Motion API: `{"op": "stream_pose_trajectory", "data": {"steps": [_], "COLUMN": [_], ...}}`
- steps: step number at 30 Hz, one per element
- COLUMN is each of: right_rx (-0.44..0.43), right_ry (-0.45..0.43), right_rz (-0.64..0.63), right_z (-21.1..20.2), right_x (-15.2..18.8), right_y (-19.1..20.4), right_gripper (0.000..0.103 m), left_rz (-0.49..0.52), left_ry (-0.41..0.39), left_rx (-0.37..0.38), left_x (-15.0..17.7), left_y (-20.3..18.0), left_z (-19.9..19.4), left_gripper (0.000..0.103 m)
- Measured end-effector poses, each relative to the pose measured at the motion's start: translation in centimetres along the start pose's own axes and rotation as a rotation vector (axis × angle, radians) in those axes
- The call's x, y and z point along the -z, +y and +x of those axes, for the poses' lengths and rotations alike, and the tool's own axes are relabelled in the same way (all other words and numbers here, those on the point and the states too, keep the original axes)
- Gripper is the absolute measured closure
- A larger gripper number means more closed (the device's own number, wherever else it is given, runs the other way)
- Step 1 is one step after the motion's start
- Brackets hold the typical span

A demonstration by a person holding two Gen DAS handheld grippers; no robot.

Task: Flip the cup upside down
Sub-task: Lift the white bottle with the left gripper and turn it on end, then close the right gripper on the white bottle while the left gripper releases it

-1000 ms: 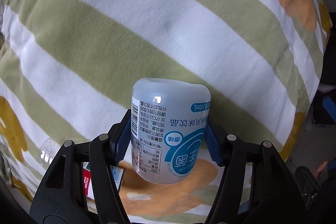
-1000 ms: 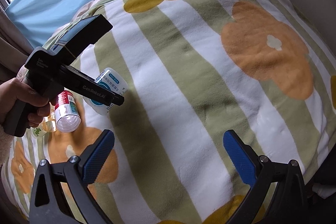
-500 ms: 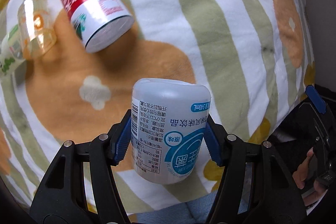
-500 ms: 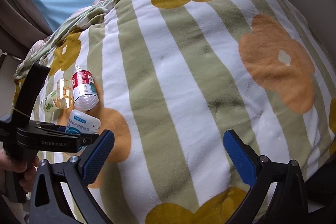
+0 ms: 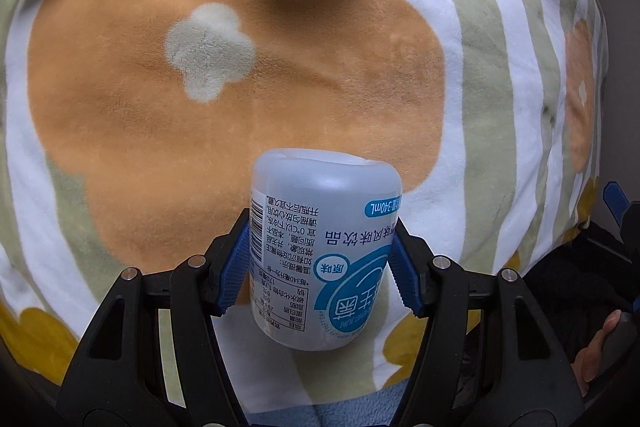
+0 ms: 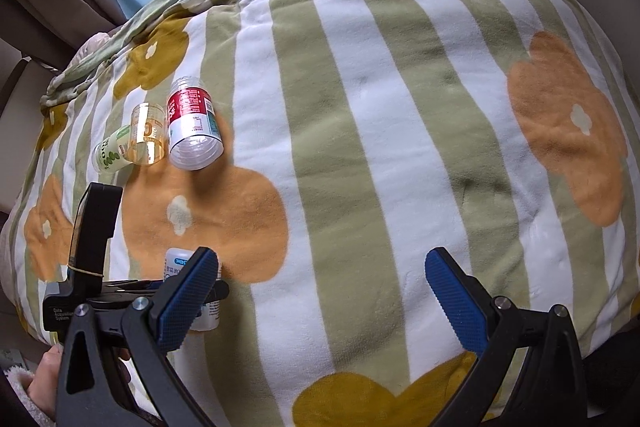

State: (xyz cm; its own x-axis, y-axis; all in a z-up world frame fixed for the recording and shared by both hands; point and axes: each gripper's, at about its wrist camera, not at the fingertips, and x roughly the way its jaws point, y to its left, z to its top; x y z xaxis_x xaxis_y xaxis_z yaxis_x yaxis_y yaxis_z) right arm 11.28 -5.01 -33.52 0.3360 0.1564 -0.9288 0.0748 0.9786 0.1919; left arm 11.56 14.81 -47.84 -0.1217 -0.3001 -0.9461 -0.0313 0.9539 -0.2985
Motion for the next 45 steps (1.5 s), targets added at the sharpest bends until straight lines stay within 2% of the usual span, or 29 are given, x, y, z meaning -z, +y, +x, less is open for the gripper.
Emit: {"op": "stream_pose_trajectory", "data": {"steps": [2, 4, 5, 6, 7, 12, 15, 21, 24, 34, 39, 45], "right_rx": [-0.003, -0.004, -0.005, -0.005, -0.007, -0.024, -0.07, -0.184, -0.215, -0.142, -0.092, -0.098], "right_ry": [0.005, 0.008, 0.01, 0.012, 0.013, 0.04, 0.085, 0.294, 0.358, 0.461, 0.52, 0.572], "right_rz": [-0.004, -0.011, -0.015, -0.019, -0.022, -0.041, -0.052, -0.048, -0.061, -0.15, -0.221, -0.268], "right_z": [0.1, 0.1, 0.1, 0.1, 0.0, -0.1, 0.1, 3.7, 5.9, 11.8, 13.9, 15.4], "right_x": [0.0, 0.0, -0.1, -0.1, 0.0, -0.4, -0.8, -0.7, -0.3, 0.4, 0.6, 0.5], "right_y": [0.3, 0.5, 0.6, 0.7, 0.8, 1.3, 2.1, 4.8, 6.6, 10.5, 11.5, 12.6], "right_gripper": [0.0, 0.0, 0.0, 0.0, 0.0, 0.0, 0.0, 0.0, 0.0, 0.0, 0.001, 0.02], "left_rz": [0.0, -0.011, -0.016, -0.016, -0.012, 0.028, 0.037, -0.018, -0.041, -0.158, -0.173, -0.195], "left_ry": [0.011, 0.036, 0.041, 0.036, 0.025, -0.031, -0.07, -0.128, -0.15, -0.171, -0.165, -0.163], "left_rx": [0.013, 0.045, 0.046, 0.038, 0.031, -0.013, -0.049, -0.077, -0.092, -0.064, -0.06, -0.044], "left_x": [0.1, 0.2, 0.3, 0.5, 0.7, 2.2, 3.8, 6.6, 7.6, 9.4, 10.1, 10.7], "left_y": [-0.2, -0.3, -0.3, -0.3, -0.4, -0.4, 0.2, 3.6, 5.4, 10.1, 11.2, 12.0], "left_z": [0.4, 0.9, 0.9, 0.8, 0.6, -3.1, -5.7, -9.4, -10.1, -9.7, -9.2, -9.1], "left_gripper": [0.043, 0.036, 0.022, 0.002, 0.001, 0.0, 0.0, 0.0, 0.0, 0.0, 0.0, 0.0]}}
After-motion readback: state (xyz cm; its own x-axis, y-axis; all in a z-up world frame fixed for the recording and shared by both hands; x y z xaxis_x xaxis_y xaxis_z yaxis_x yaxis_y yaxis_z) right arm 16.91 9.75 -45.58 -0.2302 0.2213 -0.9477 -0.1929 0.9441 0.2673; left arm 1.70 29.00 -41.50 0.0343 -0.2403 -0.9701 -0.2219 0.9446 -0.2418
